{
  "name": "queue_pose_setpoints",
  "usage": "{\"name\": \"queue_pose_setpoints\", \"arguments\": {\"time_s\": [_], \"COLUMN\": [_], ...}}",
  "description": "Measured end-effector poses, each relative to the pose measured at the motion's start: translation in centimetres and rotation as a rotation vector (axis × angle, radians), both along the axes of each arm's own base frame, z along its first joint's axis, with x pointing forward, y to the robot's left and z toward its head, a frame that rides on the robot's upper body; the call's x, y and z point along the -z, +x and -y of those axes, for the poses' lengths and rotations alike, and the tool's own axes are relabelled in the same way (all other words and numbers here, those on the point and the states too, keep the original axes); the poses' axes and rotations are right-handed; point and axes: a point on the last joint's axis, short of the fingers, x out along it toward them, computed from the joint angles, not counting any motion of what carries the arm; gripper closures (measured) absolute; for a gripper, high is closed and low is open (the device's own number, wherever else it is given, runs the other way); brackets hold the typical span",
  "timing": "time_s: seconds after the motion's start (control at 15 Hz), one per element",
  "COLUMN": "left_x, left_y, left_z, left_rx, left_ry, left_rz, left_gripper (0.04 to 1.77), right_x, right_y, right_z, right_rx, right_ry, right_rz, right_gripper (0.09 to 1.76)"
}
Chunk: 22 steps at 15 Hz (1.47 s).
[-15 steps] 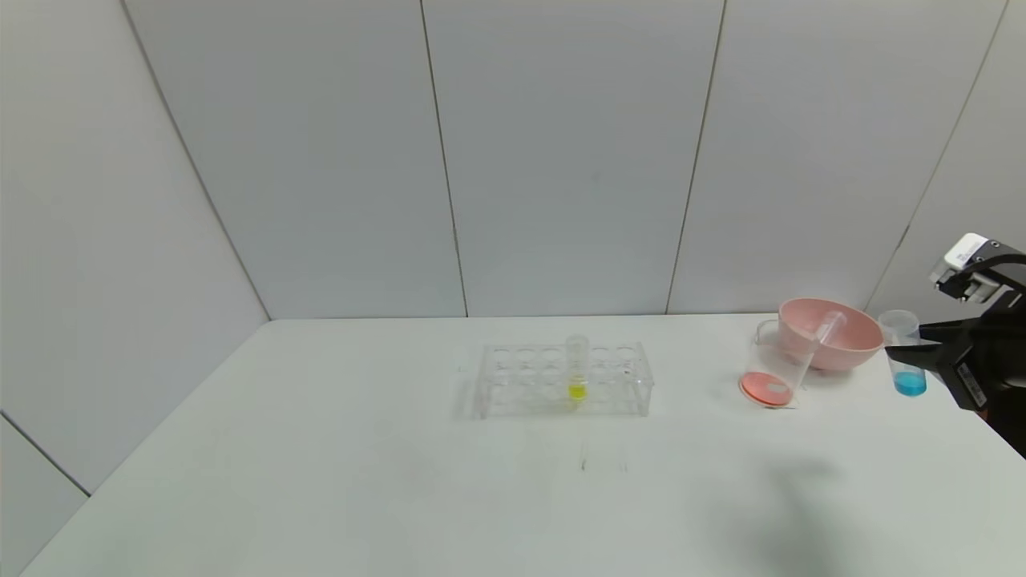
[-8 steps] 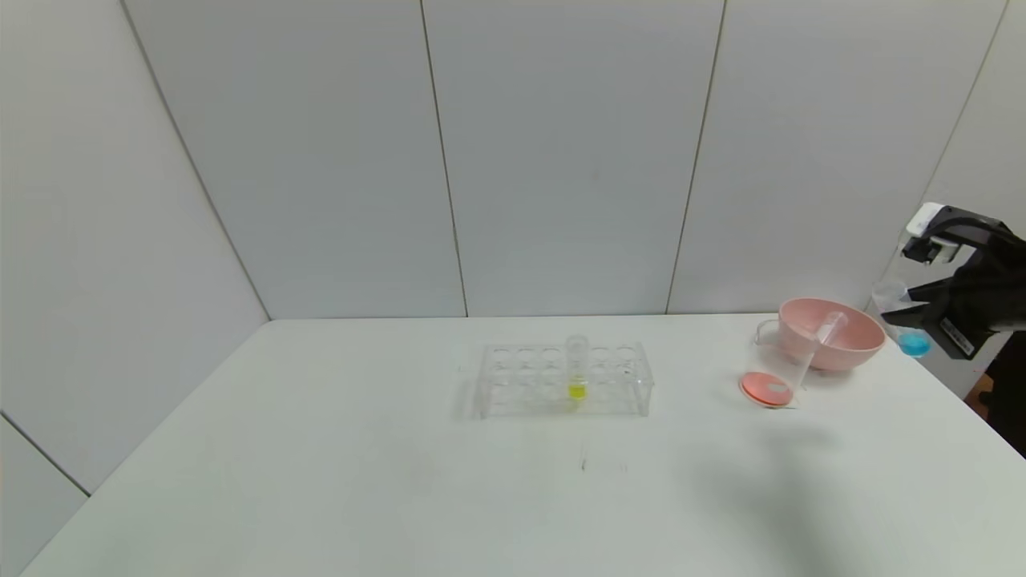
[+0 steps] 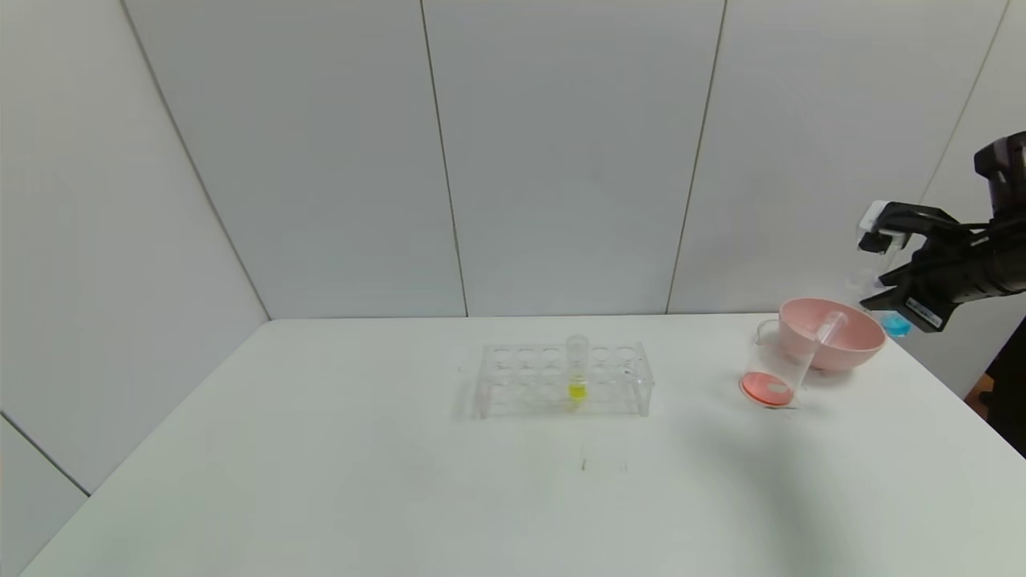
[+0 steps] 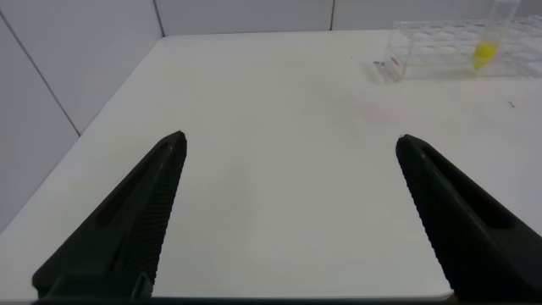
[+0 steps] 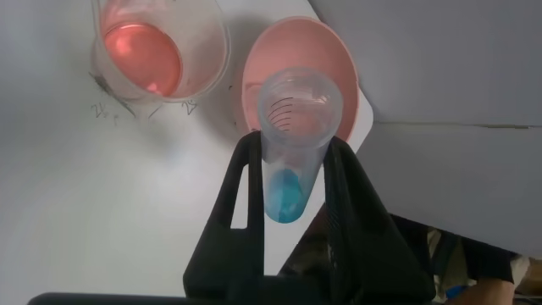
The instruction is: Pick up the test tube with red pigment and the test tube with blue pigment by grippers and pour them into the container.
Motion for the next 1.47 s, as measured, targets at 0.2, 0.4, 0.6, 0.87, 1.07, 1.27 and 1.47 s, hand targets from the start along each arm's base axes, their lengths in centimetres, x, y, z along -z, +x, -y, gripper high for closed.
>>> {"name": "queue_pose_setpoints", "arguments": {"time_s": [0.2,0.4,0.6,0.87,1.07,1.27,1.47], "left_x": [0.0,0.0,0.0,0.0,0.0,0.0,0.0], "left_y": [0.0,0.0,0.0,0.0,0.0,0.0,0.0], "left_z": [0.0,0.0,0.0,0.0,0.0,0.0,0.0], "left_rx": [0.0,0.0,0.0,0.0,0.0,0.0,0.0], "left_ry": [0.0,0.0,0.0,0.0,0.0,0.0,0.0], "left_rz": [0.0,0.0,0.0,0.0,0.0,0.0,0.0], "left_gripper": [0.05,0.05,0.05,0.05,0.05,0.05,0.05], "right_x": [-0.5,-1.6,-2.2,-1.5,-0.7,0.1,0.5], "right_y": [0.1,0.4,0.8,1.8,2.4,2.9,3.4], "right_z": [0.1,-0.1,-0.8,-2.0,-2.9,-3.6,-4.2], "right_rx": [0.009,0.01,-0.019,-0.043,-0.048,-0.054,-0.058], "right_ry": [-0.049,-0.087,-0.133,-0.214,-0.262,-0.334,-0.41], "right_rz": [-0.094,-0.133,-0.175,-0.2,-0.231,-0.262,-0.26], "right_gripper": [1.37,1.37,1.37,1.37,1.37,1.37,1.37]}}
